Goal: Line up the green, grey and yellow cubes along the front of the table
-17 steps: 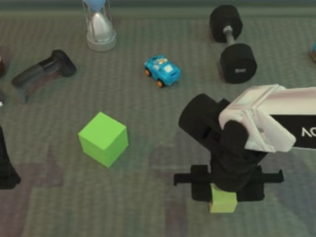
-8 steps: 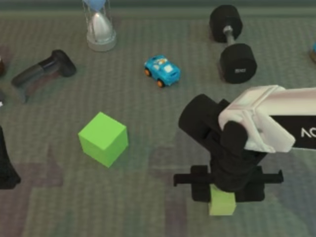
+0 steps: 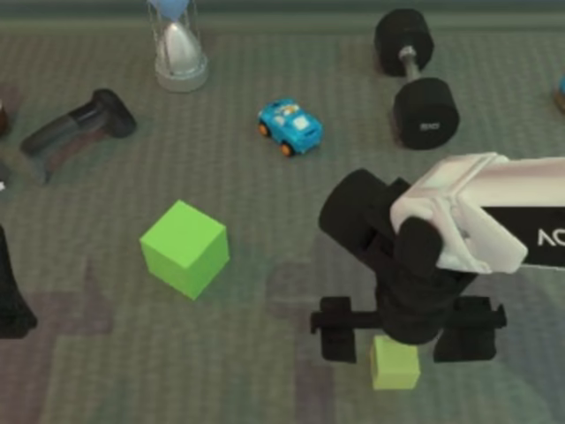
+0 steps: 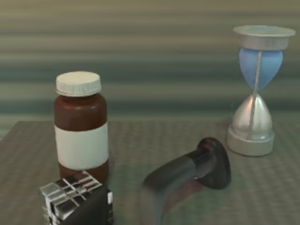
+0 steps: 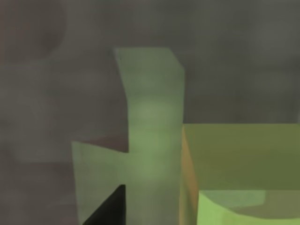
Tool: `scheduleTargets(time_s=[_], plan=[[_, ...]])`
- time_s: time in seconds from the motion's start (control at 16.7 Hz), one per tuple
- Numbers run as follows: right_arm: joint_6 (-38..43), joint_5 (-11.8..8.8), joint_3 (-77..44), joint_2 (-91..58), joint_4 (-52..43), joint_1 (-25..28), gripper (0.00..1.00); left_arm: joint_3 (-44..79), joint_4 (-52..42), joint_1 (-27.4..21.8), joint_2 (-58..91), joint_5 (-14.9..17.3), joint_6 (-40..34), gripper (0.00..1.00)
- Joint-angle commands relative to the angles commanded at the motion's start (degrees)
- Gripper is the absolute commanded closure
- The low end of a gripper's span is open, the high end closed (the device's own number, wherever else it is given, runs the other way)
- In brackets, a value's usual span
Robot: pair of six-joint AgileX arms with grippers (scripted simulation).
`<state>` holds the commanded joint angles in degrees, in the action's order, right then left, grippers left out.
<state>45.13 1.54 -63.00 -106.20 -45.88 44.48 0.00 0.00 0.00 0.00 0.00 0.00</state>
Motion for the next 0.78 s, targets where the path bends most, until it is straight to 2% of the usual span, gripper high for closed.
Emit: scheduleTargets(time_s=[0.48, 0.78], plan=[[0.0, 0.0, -0.8, 0.3, -1.0, 0.1, 0.00, 0.0, 0.0, 0.0, 0.0, 0.0, 0.0, 0.00], [0.2, 0.0, -6.9, 3.9, -11.5, 0.5, 0.00, 0.0, 0.0, 0.0, 0.0, 0.0, 0.0, 0.00]])
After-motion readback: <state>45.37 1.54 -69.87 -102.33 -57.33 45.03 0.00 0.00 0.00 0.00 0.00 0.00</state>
